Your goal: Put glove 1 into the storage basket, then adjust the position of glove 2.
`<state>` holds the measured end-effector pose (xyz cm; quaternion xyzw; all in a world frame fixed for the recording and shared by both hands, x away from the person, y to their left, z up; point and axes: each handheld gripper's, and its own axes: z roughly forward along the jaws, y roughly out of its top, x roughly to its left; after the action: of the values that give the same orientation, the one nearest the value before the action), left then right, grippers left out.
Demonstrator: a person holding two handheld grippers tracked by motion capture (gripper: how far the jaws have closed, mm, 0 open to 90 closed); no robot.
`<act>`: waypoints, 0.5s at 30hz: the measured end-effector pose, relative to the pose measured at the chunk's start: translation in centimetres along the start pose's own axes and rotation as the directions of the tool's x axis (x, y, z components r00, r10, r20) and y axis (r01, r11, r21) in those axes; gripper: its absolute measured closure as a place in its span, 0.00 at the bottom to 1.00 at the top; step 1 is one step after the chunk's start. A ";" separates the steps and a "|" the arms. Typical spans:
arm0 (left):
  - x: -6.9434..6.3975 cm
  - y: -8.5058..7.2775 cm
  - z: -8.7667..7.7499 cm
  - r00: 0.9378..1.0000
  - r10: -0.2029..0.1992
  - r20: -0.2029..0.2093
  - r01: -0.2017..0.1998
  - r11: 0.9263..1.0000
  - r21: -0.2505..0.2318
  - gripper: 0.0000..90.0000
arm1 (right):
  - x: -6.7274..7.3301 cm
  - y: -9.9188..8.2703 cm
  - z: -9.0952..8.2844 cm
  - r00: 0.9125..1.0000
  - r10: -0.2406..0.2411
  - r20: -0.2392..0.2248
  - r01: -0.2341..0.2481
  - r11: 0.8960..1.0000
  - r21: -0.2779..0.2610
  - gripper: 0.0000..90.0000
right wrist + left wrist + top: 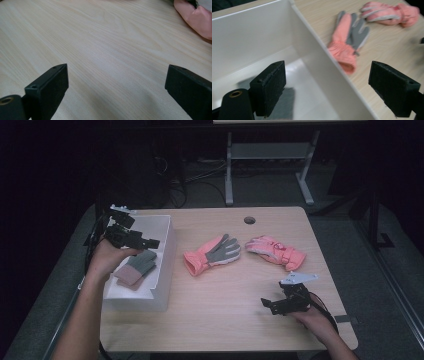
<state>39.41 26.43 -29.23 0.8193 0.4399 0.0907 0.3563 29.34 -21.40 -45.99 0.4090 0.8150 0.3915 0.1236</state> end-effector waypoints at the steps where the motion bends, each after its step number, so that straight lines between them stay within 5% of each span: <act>1: -0.4 0.1 0.2 1.000 0.005 0.008 -0.005 1.000 -0.004 0.16 | 0.0 0.0 0.0 1.000 0.000 0.000 0.000 1.000 -0.001 0.05; 15: -6.2 0.3 3.1 0.992 0.084 0.095 -0.083 0.996 -0.015 0.16 | 0.0 0.0 -0.1 1.000 -0.004 -0.002 0.004 1.000 -0.001 0.05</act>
<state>37.35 19.93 -30.31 0.8384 0.3873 0.0690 0.3773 29.32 -21.44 -45.96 0.4072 0.8155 0.3921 0.1239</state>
